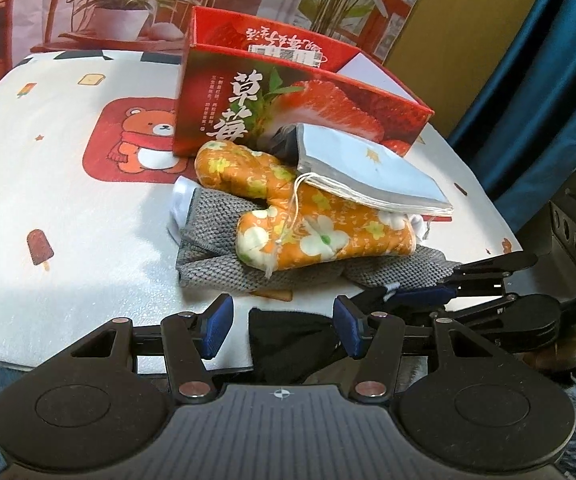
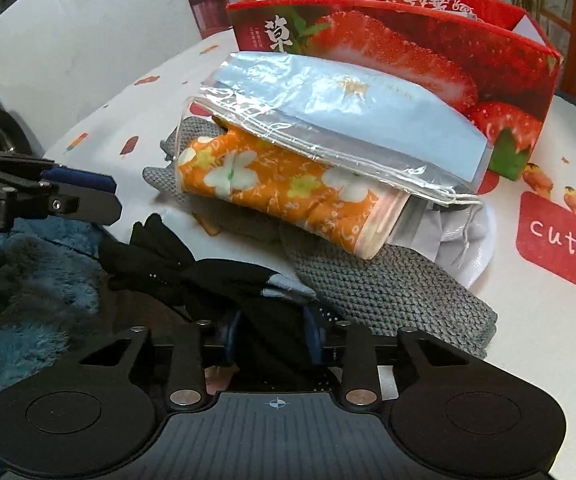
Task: Organize soft objects
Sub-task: 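Move both grippers to the black knit glove on the grey cloth, then close both grippers on the black knit glove and lift it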
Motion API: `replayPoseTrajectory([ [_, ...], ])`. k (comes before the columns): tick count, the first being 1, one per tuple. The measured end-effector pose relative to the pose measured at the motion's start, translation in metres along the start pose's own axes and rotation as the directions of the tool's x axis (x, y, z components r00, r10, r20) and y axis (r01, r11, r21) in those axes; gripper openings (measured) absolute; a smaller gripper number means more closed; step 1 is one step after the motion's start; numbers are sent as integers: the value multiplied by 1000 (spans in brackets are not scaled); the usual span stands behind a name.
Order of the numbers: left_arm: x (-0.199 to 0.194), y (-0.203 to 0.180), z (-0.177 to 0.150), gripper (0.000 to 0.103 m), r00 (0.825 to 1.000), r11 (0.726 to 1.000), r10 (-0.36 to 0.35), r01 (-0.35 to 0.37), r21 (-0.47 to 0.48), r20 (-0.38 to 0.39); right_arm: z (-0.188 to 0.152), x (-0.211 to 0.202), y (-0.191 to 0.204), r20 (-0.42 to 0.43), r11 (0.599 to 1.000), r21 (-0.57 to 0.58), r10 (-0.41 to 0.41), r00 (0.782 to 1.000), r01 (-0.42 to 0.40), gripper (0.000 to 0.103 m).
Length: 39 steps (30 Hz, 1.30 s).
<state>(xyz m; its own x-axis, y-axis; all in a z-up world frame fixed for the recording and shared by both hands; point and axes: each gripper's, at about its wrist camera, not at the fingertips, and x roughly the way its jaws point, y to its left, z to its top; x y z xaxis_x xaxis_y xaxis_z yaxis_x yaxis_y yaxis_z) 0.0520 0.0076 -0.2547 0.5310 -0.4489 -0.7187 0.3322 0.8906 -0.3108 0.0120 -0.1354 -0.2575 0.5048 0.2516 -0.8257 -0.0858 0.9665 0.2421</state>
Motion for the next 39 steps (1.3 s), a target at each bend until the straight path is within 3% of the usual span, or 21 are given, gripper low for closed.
replayPoseTrajectory([
  [13, 12, 7, 0, 56, 999, 999, 24, -26, -37, -40, 3, 4, -7, 27, 998, 58, -14, 1000, 12, 24],
  [19, 27, 7, 0, 51, 997, 997, 44, -48, -58, -63, 4, 5, -7, 30, 998, 55, -15, 999, 14, 24],
  [23, 34, 7, -2, 42, 996, 998, 40, -44, -54, -81, 5, 6, -6, 33, 999, 49, -17, 999, 15, 24],
  [26, 38, 5, -3, 25, 995, 997, 49, -53, -49, -83, 5, 7, -6, 38, 999, 45, -18, 999, 17, 24],
  [30, 40, 8, -4, 18, 996, 997, 42, -46, -58, -83, 6, 7, -6, 45, 999, 40, -23, 999, 21, 24],
  [36, 46, 13, -7, 17, 994, 995, 53, -61, -83, -98, 4, 5, -8, 58, 999, 51, -21, 998, 18, 24],
  [39, 47, 16, -7, 17, 993, 993, 50, -61, -98, -102, 2, 0, -8, 73, 998, 53, -33, 997, 29, 30],
])
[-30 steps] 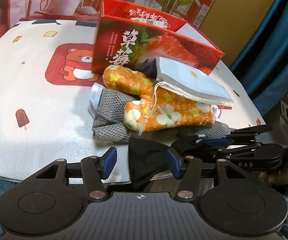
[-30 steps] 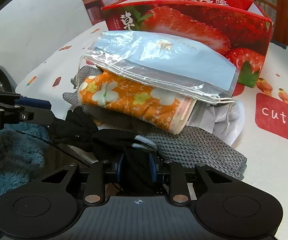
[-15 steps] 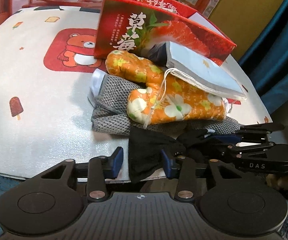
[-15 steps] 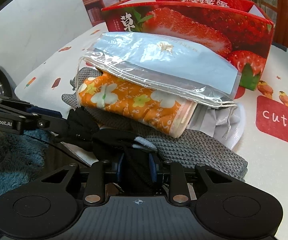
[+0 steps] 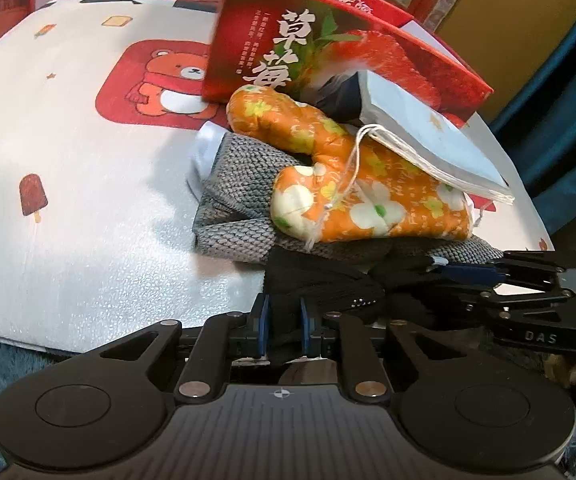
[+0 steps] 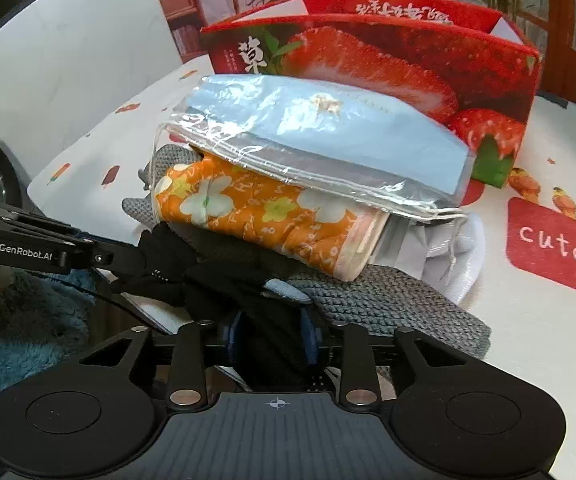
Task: Organize soft objects
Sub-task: 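Close both grippers on the black knit glove and lift it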
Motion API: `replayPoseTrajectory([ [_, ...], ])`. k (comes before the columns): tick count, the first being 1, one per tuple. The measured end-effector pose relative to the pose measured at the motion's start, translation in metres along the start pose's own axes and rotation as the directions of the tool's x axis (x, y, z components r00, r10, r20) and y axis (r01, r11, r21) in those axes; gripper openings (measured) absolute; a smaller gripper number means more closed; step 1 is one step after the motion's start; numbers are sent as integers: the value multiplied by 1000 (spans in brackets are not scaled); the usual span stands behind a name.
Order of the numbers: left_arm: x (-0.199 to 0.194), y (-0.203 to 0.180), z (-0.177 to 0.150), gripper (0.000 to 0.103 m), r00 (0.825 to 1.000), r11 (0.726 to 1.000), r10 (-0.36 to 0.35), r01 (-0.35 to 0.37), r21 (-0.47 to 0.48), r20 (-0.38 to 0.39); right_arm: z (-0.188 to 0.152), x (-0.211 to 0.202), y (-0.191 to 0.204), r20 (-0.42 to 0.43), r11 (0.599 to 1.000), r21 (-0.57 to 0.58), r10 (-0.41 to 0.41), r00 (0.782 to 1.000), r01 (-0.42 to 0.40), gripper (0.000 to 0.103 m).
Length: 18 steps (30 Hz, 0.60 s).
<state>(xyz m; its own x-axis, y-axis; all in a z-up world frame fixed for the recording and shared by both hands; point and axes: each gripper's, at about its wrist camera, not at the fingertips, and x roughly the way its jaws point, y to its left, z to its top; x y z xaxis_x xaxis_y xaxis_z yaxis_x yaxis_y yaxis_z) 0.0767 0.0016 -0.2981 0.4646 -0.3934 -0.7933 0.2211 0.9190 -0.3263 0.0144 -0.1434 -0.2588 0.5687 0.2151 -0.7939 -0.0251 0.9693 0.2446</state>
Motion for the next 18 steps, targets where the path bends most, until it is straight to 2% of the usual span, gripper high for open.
replayPoseTrajectory([
  [8, 1, 0, 0, 17, 1000, 1000, 7, -7, -6, -3, -6, -11, 6, 1, 998, -36, -59, 998, 59, 40],
  [13, 0, 1, 0, 17, 1000, 1000, 9, -9, -3, -2, -9, -9, 6, -27, 996, -39, -78, 997, 77, 41],
  [18, -4, -7, -1, 19, 1000, 999, 9, -9, 42, 13, -10, -4, 2, -34, 998, -16, -69, 997, 68, 38],
])
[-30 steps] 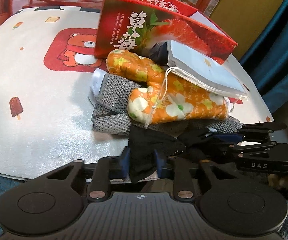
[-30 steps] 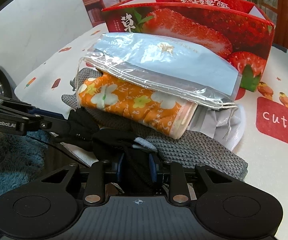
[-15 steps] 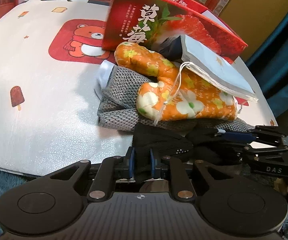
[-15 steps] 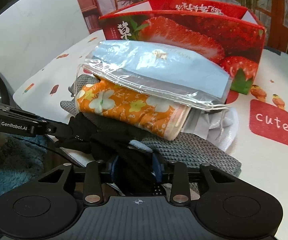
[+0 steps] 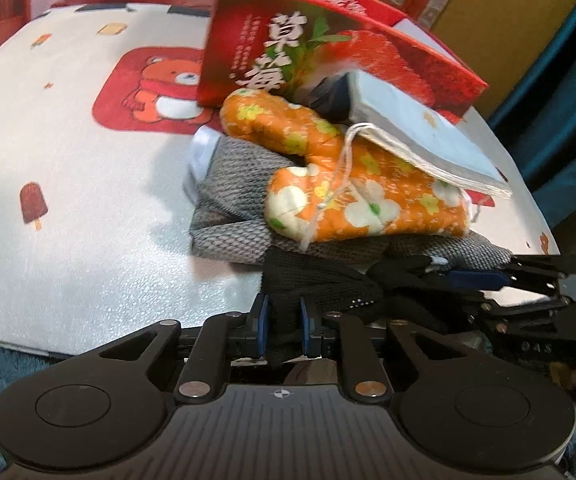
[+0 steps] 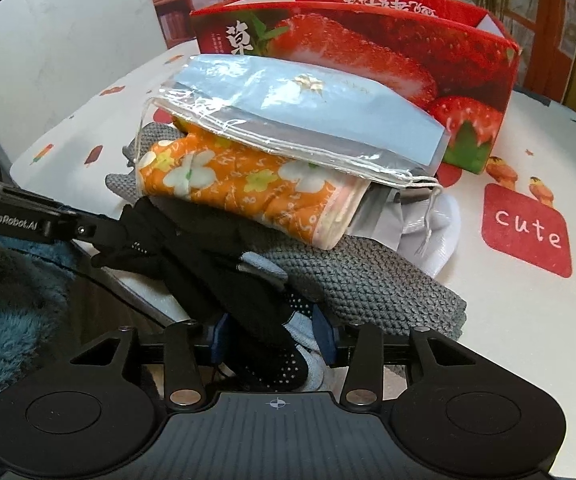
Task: Organize soft objects
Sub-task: 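Close both grippers on the black knit glove and lift it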
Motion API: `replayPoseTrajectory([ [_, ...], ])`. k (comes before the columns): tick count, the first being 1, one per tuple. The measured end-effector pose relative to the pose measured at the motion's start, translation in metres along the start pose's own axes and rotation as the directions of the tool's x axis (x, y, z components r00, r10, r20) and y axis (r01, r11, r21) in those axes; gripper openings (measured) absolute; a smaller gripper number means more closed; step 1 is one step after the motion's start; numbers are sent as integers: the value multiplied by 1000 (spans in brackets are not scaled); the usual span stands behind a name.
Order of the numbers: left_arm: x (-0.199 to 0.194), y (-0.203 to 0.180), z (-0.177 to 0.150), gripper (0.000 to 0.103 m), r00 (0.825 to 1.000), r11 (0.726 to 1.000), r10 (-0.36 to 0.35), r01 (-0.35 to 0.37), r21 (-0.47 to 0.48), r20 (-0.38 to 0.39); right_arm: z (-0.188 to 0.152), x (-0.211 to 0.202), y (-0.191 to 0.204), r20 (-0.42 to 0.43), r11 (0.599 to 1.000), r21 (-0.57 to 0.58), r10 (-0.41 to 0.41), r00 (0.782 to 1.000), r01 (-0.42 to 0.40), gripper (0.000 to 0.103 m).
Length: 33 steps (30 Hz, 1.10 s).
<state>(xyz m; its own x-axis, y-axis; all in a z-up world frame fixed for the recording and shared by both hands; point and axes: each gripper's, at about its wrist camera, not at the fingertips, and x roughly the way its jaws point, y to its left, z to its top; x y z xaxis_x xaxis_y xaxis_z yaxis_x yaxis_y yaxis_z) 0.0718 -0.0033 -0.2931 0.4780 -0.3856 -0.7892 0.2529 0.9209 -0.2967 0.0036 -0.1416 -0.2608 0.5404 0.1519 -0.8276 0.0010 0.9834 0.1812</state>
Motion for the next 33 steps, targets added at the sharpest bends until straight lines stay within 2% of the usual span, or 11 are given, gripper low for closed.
replayPoseTrajectory([
  [1, -1, -2, 0, 21, 1000, 1000, -5, 5, 13, 3, 0, 0, -1, 3, 1000, 6, 2, 1000, -2, 37],
  [3, -3, -6, 0, 32, 1000, 999, -17, 16, 34, 12, 0, 1, -3, 9, 1000, 21, 8, 1000, -8, 34],
  [10, 5, -10, -1, 34, 1000, 999, -22, 22, 43, -15, 2, 3, -1, 16, 1000, 16, 6, 1000, -6, 31],
  [25, 8, -8, -2, 34, 1000, 999, -10, 11, 52, -17, 3, 5, 2, 33, 1000, 14, -1, 999, 0, 28],
  [26, 7, -8, -2, 30, 1000, 998, -10, 11, 54, -12, 3, 5, 2, 34, 1000, 13, 0, 999, 0, 27],
  [27, 6, -8, -3, 15, 1000, 998, -16, 16, 55, -8, 3, 4, 2, 36, 1000, 11, 5, 999, -5, 25],
  [28, 5, -8, -3, 11, 1000, 998, -26, 26, 56, -7, 3, 4, 3, 38, 1000, 6, 11, 999, -11, 20],
  [33, -9, -10, -2, 10, 998, 997, -43, 40, 62, 44, 6, -7, 6, 70, 1000, -16, 20, 997, -19, 15],
])
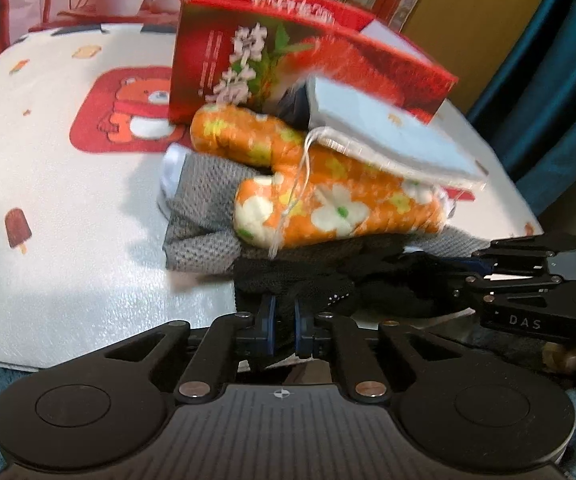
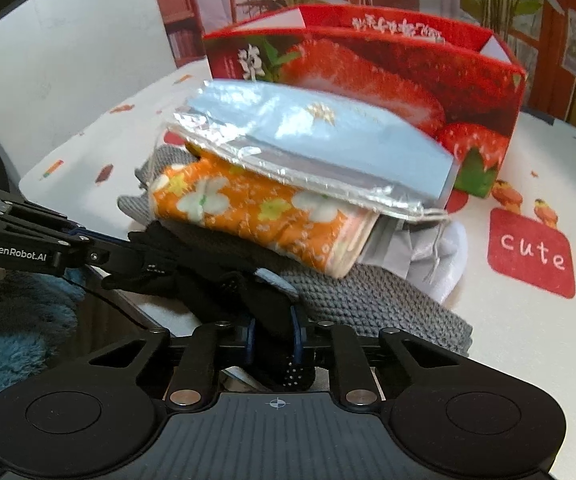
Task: Organize soft objects
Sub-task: 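Close both grippers on the black knit glove and lift it, then carry the black glove over the box and open both grippers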
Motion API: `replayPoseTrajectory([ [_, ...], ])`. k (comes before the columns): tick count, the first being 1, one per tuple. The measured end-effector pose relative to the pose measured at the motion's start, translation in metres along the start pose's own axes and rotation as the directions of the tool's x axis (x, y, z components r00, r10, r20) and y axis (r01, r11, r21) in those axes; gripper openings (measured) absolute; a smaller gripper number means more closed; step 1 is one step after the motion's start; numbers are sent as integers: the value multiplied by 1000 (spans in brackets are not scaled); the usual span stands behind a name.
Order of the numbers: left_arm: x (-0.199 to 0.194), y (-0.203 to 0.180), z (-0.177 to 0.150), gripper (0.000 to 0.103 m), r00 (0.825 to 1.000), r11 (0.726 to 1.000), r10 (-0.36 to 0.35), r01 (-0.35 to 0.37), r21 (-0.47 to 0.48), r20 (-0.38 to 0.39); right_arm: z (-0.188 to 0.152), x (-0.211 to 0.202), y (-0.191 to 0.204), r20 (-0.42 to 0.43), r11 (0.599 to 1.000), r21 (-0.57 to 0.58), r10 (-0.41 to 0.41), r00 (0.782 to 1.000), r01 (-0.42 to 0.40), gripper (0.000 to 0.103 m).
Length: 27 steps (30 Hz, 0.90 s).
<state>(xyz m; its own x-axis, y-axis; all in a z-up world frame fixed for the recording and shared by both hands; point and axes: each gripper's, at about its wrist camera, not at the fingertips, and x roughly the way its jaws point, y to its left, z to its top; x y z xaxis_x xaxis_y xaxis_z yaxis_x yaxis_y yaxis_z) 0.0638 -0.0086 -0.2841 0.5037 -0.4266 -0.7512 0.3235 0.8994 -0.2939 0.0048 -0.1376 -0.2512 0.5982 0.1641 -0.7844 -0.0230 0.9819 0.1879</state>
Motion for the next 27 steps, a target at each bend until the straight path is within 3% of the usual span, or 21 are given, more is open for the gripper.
replayPoseTrajectory([
  [9, -54, -17, 21, 9, 985, 997, -34, 22, 70, 168, 20, -48, -1, 149, 999, -5, 46, 988, -46, 12],
  [17, -99, -36, 64, 9, 945, 995, -82, 58, 82, 317, 61, -88, -5, 285, 999, -24, 49, 957, -44, 12],
  [22, -103, -47, 105, 9, 921, 995, -66, 33, 90, 385, 97, -99, -12, 347, 999, -47, 22, 938, -6, 12],
  [27, -87, -50, 154, 9, 909, 997, -42, 9, 83, 414, 143, -88, -29, 388, 997, -60, -29, 921, 56, 12],
])
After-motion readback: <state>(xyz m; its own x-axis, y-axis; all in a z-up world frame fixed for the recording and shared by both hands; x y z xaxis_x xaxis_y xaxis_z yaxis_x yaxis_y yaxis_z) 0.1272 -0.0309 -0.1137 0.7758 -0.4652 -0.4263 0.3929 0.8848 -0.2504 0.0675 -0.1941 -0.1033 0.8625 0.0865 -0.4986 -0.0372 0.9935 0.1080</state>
